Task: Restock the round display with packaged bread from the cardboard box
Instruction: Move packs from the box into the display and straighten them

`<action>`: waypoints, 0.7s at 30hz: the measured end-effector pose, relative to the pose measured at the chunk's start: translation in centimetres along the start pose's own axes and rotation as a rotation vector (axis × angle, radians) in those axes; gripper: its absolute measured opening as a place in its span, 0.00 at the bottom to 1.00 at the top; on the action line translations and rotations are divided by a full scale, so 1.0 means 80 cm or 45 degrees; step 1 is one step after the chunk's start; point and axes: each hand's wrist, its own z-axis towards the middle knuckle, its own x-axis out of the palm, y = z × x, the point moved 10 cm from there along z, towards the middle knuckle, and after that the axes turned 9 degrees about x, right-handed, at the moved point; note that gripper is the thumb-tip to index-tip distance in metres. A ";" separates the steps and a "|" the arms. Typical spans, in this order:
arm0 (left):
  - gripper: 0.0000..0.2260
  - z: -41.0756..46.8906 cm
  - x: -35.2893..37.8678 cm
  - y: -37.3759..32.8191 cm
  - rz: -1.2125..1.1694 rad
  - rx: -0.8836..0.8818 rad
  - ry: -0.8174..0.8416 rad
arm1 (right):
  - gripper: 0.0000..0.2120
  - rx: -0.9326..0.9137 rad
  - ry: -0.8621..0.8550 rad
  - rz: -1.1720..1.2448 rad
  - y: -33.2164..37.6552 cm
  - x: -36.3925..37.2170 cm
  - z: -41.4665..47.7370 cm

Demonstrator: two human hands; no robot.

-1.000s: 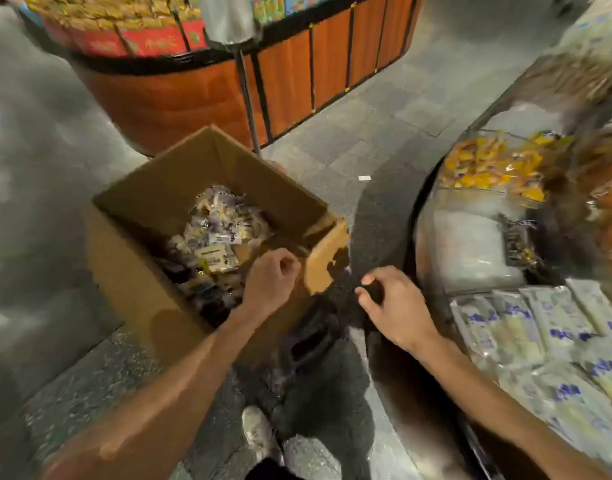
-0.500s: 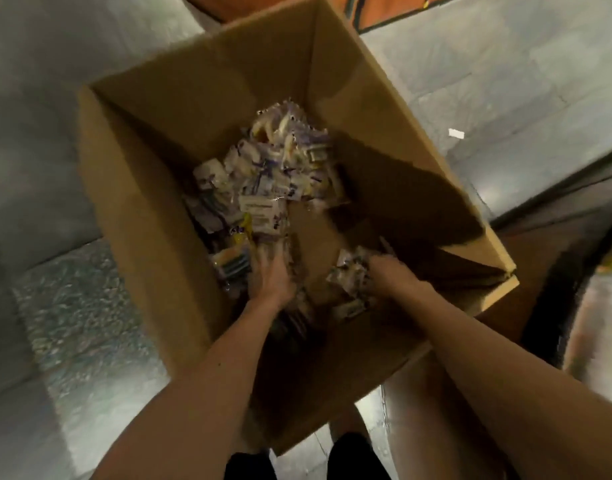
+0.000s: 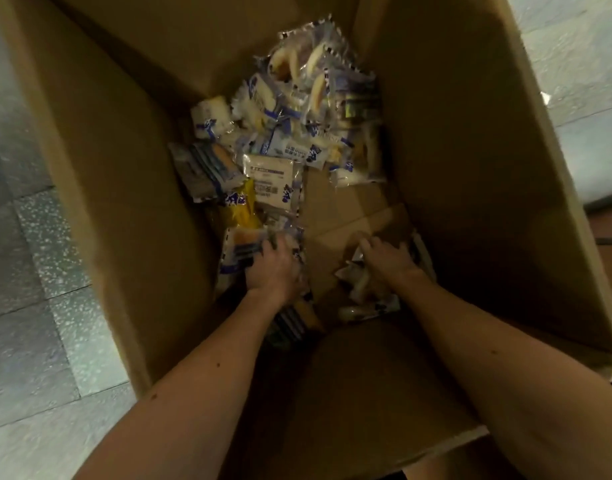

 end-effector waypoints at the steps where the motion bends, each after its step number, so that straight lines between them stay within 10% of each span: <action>1: 0.48 0.000 0.003 0.004 -0.062 -0.037 0.024 | 0.40 -0.002 -0.006 -0.024 0.001 -0.001 0.001; 9: 0.35 -0.017 0.010 -0.005 -0.175 0.036 0.018 | 0.31 -0.024 0.215 0.040 0.000 -0.004 -0.014; 21: 0.29 -0.055 -0.018 0.008 -0.322 0.028 0.018 | 0.47 0.035 0.163 0.321 -0.007 -0.056 -0.069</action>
